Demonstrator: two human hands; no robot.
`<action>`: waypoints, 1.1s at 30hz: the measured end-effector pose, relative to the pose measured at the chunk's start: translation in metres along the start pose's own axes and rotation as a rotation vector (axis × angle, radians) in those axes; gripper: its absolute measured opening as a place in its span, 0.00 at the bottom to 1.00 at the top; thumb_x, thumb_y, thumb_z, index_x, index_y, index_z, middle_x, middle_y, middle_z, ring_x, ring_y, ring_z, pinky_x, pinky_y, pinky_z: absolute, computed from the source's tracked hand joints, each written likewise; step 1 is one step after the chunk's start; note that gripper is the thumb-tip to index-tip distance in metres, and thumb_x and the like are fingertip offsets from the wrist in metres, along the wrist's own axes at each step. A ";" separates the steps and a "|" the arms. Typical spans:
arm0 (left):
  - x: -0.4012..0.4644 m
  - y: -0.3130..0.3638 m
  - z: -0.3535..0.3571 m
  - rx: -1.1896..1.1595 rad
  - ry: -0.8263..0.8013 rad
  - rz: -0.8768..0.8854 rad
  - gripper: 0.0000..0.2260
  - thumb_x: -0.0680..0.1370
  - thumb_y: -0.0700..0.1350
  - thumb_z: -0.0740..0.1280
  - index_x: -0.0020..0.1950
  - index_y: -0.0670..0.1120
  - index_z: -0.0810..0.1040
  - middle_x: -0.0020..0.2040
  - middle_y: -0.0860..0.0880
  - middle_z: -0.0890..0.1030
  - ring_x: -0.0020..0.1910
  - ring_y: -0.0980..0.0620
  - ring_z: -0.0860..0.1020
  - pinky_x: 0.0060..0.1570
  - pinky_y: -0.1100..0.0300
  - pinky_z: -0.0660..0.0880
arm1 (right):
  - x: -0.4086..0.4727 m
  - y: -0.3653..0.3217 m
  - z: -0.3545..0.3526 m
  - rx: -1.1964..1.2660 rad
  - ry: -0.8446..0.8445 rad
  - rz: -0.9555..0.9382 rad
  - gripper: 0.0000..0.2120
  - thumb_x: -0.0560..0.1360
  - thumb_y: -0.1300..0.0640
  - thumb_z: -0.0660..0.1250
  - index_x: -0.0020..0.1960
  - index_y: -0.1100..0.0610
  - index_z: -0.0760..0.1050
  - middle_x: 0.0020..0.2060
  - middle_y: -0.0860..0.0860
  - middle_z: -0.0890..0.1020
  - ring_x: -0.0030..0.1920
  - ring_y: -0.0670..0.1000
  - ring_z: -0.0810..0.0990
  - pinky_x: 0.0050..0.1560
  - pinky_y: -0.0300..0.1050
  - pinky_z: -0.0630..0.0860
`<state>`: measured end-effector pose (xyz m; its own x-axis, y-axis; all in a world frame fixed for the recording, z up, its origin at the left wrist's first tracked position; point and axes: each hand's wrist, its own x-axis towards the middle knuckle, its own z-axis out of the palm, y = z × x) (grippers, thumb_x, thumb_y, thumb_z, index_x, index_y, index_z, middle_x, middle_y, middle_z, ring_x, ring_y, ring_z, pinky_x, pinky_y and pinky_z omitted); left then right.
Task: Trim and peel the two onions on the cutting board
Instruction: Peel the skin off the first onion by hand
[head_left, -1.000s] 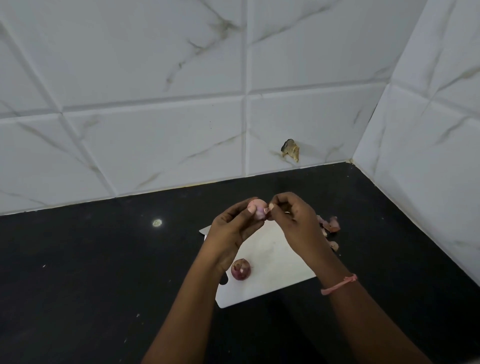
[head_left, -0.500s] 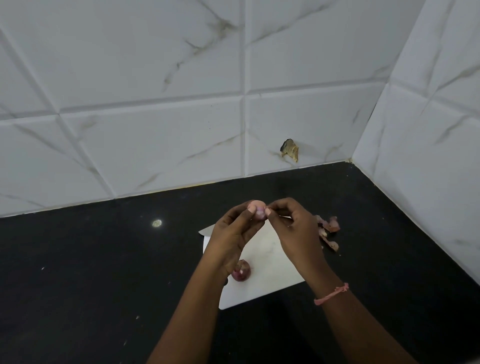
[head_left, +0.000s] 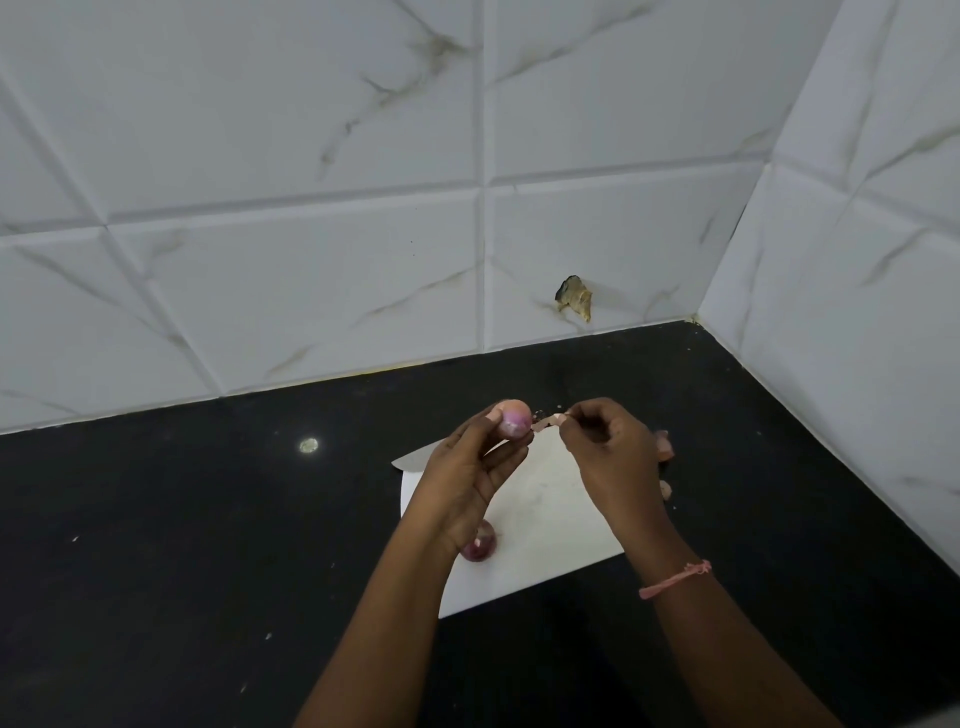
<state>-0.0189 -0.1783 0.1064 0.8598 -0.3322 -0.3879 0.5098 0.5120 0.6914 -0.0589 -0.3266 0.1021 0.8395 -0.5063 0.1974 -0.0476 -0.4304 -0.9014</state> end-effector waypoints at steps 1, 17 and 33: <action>0.000 0.000 0.000 -0.026 0.005 -0.016 0.11 0.82 0.41 0.65 0.62 0.37 0.78 0.57 0.36 0.84 0.53 0.44 0.85 0.50 0.58 0.83 | 0.002 0.003 -0.001 -0.004 0.017 0.012 0.05 0.75 0.61 0.69 0.47 0.52 0.77 0.40 0.42 0.80 0.43 0.40 0.79 0.40 0.27 0.71; 0.006 -0.006 -0.006 0.036 -0.060 0.073 0.19 0.70 0.40 0.72 0.61 0.42 0.81 0.55 0.45 0.86 0.55 0.49 0.84 0.51 0.61 0.81 | 0.032 0.057 -0.016 -0.235 0.017 0.088 0.15 0.79 0.61 0.64 0.65 0.55 0.76 0.60 0.52 0.79 0.59 0.48 0.77 0.65 0.54 0.73; -0.003 -0.002 -0.008 0.350 -0.068 0.347 0.21 0.67 0.43 0.77 0.60 0.45 0.82 0.56 0.47 0.85 0.58 0.49 0.82 0.56 0.54 0.80 | -0.003 -0.012 0.002 0.066 -0.187 -0.277 0.08 0.73 0.58 0.73 0.53 0.56 0.83 0.44 0.43 0.84 0.46 0.39 0.82 0.47 0.29 0.76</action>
<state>-0.0220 -0.1719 0.1015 0.9670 -0.2461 -0.0666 0.1433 0.3085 0.9404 -0.0595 -0.3190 0.1114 0.9004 -0.2287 0.3700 0.2263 -0.4802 -0.8475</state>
